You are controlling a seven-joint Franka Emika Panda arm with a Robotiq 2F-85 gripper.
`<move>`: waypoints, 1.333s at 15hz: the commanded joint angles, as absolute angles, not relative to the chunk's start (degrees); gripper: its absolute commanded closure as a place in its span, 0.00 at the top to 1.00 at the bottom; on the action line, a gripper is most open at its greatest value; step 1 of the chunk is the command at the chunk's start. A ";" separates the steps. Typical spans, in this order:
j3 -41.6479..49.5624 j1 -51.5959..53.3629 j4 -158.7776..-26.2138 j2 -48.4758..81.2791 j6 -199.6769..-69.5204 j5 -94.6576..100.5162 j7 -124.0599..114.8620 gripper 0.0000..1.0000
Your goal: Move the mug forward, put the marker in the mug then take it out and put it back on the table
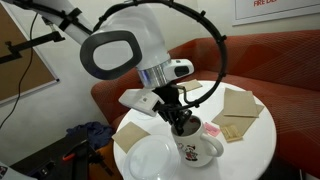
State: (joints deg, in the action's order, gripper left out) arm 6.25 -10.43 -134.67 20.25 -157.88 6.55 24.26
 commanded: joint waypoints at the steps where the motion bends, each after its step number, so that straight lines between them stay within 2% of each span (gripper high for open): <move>1: 5.62 -10.04 -133.95 17.91 -153.86 7.20 21.87 0.02; 20: -1.88 -8.21 -125.24 17.18 -148.70 4.70 24.18 0.02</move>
State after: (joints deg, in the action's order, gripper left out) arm -1.36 -8.93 -128.14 18.22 -152.51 5.24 23.16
